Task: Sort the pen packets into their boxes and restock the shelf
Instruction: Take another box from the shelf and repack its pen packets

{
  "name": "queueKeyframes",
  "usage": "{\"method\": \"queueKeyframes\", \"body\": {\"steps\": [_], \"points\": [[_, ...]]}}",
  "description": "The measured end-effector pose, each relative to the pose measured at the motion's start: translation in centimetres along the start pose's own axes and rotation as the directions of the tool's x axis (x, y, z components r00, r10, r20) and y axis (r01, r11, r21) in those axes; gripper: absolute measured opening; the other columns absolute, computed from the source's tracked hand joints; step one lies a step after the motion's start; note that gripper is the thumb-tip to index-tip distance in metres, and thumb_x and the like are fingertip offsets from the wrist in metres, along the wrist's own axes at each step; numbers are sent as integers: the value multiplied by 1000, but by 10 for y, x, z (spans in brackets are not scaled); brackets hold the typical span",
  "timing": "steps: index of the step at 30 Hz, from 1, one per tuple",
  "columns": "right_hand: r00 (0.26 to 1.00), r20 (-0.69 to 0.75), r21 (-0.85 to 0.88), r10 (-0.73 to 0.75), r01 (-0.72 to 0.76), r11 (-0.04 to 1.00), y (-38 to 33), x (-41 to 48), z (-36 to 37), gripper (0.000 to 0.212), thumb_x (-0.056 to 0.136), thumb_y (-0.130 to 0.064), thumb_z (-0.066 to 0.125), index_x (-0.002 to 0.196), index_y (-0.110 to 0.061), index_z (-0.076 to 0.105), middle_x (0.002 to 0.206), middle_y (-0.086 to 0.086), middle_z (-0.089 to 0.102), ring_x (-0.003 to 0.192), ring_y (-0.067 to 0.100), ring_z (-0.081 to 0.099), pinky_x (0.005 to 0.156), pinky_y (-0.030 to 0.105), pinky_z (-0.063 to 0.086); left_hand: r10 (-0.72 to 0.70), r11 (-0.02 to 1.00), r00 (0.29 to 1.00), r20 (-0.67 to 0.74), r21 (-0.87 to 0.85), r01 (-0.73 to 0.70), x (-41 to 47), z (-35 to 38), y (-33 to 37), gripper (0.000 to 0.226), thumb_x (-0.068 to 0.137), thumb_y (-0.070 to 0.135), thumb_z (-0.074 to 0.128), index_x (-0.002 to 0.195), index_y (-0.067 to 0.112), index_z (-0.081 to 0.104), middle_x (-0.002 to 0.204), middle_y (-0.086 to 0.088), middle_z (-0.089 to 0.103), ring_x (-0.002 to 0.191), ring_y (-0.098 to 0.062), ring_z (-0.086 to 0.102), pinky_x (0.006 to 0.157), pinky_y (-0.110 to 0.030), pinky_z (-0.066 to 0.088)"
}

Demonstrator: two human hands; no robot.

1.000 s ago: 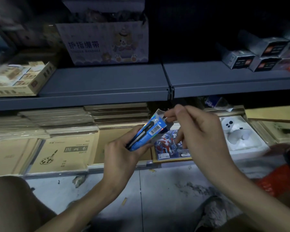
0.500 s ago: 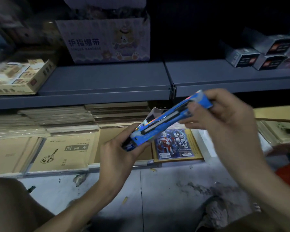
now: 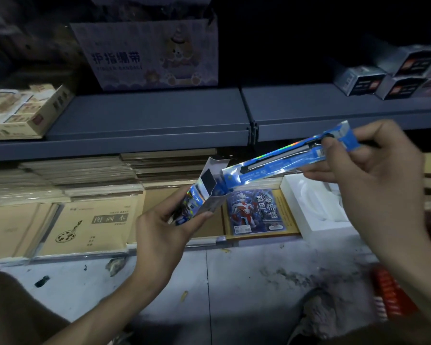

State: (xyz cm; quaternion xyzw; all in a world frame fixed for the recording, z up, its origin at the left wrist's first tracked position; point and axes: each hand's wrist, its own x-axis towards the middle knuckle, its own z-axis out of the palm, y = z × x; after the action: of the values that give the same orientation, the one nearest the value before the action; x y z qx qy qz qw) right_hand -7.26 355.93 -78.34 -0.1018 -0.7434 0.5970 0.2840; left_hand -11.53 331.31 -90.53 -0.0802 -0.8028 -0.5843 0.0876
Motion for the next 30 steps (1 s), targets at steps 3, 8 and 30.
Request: {"method": "queueKeyframes", "body": {"steps": [3,8,30], "points": [[999,19,-25,-35,36,999,2,0,2,25,102,-6,63,87,-19,49,85,5,77,67,16,78,63,25,62,0,1000,1000,11,-16,0,1,3,1,55,72,13,92,121,31,75,103,23,77,101,-7,75,86,-32,62],[997,47,-60,-62,65,996,3,-1,3,27,101,-7,65,86,-22,49,87,1,79,69,17,79,62,30,63,27,999,1000,-1,-21,-27,0,3,4,53,71,14,92,117,35,75,100,25,77,98,-1,73,83,-20,59],[975,203,-366,85,-5,930,39,-22,55,8,94,-30,74,86,-28,75,83,-6,66,61,8,52,54,13,35,212,977,977,-16,42,-211,-11,8,21,62,70,11,91,117,42,65,98,51,63,97,18,66,79,-3,51]]}}
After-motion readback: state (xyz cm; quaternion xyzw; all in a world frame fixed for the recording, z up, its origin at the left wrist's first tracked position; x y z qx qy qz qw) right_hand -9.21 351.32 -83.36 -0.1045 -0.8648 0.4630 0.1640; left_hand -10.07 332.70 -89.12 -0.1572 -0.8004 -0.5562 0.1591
